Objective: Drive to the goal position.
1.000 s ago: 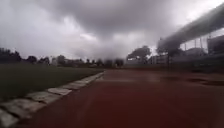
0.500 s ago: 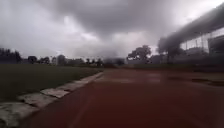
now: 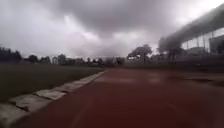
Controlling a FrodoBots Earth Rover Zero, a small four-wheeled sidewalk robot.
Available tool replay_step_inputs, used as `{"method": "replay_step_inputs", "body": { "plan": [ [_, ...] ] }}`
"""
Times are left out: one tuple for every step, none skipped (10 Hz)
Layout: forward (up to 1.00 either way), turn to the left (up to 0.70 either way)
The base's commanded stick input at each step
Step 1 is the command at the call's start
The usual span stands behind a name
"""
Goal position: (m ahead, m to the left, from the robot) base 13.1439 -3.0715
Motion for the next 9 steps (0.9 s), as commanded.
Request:
{"method": "replay_step_inputs", "body": {
  "plan": [
    [0.50, 0.00],
    [0.50, 0.00],
    [0.50, 0.00],
    [0.50, 0.00],
    [0.50, 0.00],
    [0.50, 0.00],
    [0.50, 0.00],
    [0.50, 0.00],
    [0.50, 0.00]
  ]
}}
